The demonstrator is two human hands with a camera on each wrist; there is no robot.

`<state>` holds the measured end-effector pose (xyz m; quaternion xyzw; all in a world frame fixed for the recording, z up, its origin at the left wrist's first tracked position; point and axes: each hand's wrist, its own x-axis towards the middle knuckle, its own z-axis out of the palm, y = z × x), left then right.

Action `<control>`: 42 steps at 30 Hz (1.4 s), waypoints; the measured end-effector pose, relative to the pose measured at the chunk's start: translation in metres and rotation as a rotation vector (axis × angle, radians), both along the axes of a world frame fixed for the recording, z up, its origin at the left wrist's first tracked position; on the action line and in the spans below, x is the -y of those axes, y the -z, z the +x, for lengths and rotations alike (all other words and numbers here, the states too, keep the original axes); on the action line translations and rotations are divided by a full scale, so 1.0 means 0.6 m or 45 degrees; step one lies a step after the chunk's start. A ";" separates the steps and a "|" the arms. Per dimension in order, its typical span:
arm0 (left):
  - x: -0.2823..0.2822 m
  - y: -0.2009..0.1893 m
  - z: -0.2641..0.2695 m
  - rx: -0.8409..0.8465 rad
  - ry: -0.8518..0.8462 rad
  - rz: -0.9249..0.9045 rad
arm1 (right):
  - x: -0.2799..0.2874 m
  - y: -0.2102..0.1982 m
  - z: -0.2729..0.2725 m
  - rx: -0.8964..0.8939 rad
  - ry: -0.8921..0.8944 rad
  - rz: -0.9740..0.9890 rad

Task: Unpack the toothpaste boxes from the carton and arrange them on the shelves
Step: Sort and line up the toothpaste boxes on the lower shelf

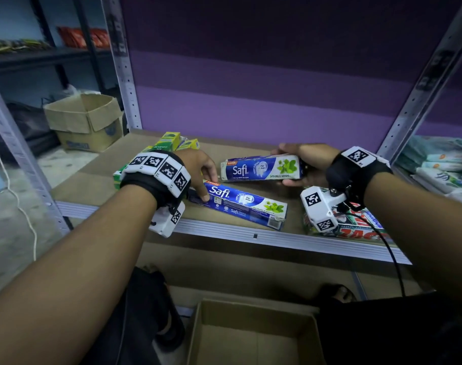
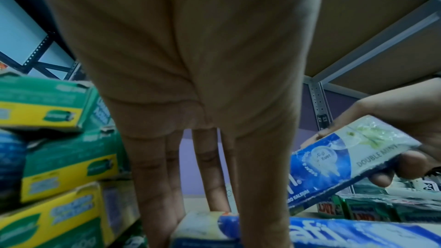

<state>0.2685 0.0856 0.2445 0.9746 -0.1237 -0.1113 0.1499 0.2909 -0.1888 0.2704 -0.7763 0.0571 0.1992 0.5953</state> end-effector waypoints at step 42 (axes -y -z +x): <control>0.025 0.007 -0.008 0.081 -0.072 0.118 | -0.050 0.020 -0.070 0.649 -0.933 -1.623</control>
